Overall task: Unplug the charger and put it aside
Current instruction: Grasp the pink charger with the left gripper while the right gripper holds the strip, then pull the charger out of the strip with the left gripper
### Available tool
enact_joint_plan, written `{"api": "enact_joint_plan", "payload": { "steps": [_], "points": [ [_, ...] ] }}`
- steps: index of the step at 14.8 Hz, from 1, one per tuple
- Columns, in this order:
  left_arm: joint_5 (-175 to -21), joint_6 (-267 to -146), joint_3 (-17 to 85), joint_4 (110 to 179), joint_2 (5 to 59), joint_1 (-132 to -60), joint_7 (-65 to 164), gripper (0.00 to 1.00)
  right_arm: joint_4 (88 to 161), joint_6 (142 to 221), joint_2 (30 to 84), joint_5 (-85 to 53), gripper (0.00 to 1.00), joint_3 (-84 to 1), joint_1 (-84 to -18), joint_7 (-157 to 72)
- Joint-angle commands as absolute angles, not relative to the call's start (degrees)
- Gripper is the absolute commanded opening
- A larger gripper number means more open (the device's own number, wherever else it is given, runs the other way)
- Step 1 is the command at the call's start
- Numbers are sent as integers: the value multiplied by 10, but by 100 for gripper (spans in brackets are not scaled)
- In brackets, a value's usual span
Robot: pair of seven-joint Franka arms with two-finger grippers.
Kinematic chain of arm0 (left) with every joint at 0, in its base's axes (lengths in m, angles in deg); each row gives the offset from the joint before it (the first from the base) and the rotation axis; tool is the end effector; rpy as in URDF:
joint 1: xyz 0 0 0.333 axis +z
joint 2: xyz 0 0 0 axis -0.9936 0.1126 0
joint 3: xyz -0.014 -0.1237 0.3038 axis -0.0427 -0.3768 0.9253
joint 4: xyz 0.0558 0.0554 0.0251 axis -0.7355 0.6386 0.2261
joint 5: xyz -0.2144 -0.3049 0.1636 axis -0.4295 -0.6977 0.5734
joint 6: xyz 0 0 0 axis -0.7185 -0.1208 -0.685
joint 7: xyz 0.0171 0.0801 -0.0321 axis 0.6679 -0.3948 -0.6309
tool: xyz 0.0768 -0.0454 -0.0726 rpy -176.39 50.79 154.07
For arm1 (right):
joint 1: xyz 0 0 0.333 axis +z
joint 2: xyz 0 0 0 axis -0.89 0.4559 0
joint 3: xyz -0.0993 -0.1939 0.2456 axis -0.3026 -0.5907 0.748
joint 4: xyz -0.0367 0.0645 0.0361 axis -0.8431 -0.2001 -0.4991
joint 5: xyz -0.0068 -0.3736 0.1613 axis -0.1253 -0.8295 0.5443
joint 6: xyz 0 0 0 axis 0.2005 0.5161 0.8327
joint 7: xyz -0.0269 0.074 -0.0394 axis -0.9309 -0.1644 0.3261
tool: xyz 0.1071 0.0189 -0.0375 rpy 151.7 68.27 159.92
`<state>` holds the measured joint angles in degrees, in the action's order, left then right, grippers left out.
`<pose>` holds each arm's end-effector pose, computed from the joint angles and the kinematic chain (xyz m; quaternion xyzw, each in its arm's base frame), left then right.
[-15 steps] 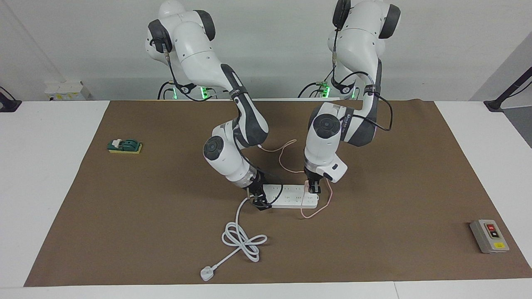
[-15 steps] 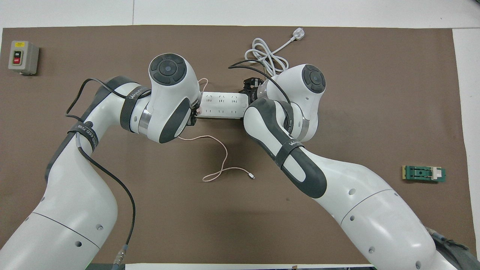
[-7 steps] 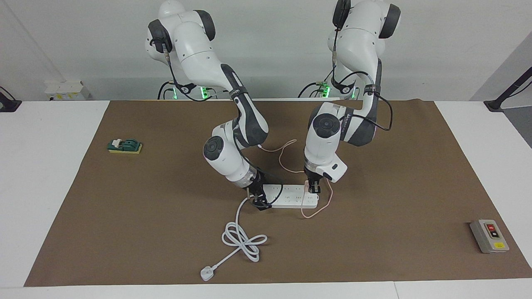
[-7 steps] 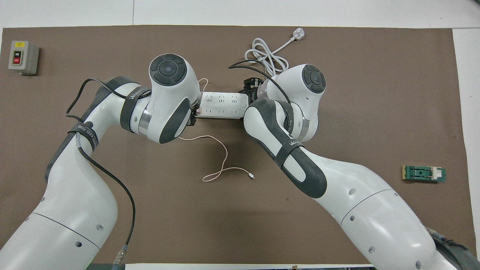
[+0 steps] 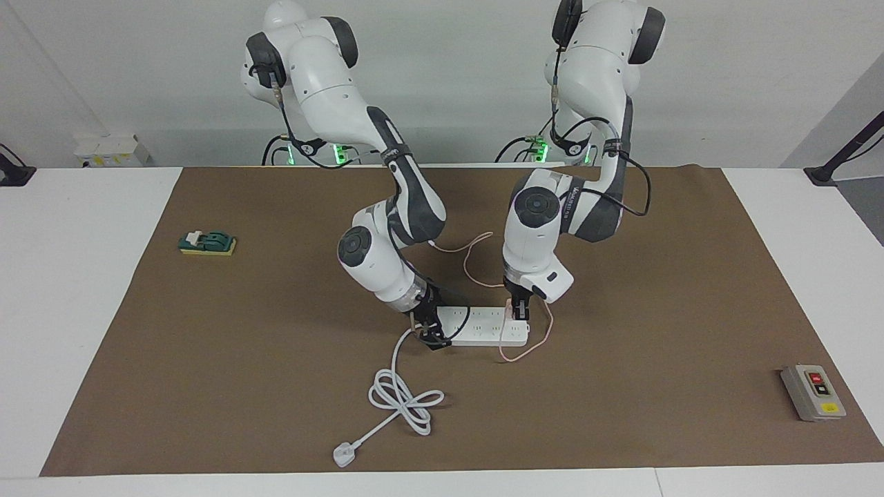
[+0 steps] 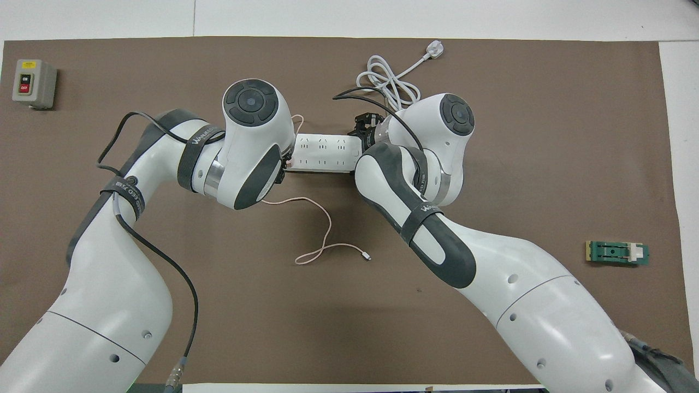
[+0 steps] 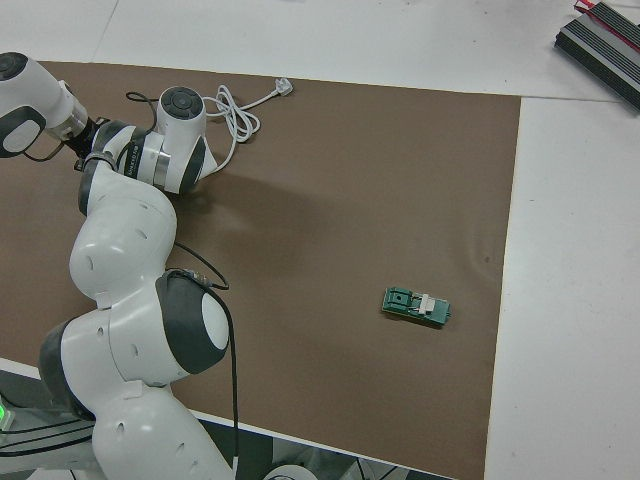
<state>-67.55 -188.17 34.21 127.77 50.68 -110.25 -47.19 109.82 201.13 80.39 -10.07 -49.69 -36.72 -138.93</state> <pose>0.6171 -0.3337 0.3365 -0.7619 -0.6470 -0.0267 0.0123 0.6664 0.3259 0.2597 -0.7020 0.6710 0.1490 0.1863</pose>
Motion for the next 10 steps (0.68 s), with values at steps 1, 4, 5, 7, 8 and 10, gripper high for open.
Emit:
{"api": "enact_joint_plan", "payload": {
  "steps": [1, 4, 5, 7, 8, 10],
  "points": [
    [-665, -1825, 350, 1291, 453, -1102, -455, 0, 1089, 2048, 847, -94, 0, -493, -369, -1364],
    [-666, -1817, 349, 1289, 440, -1101, -455, 0, 1089, 2049, 848, -94, 0, -493, -369, -1364],
    [-666, -1816, 349, 1290, 433, -1101, -454, 0, 1089, 2048, 848, -94, 0, -493, -369, -1364],
    [-666, -1805, 350, 1291, 425, -1098, -428, 0, 1088, 2048, 848, -94, 0, -493, -369, -1364],
    [-666, -1802, 350, 1290, 421, -1097, -400, 0, 1088, 2048, 848, -94, 0, -493, -369, -1364],
    [-666, -1793, 350, 1291, 414, -1089, -304, 0, 1086, 2047, 848, -94, 0, -493, -369, -1364]
  ]
}}
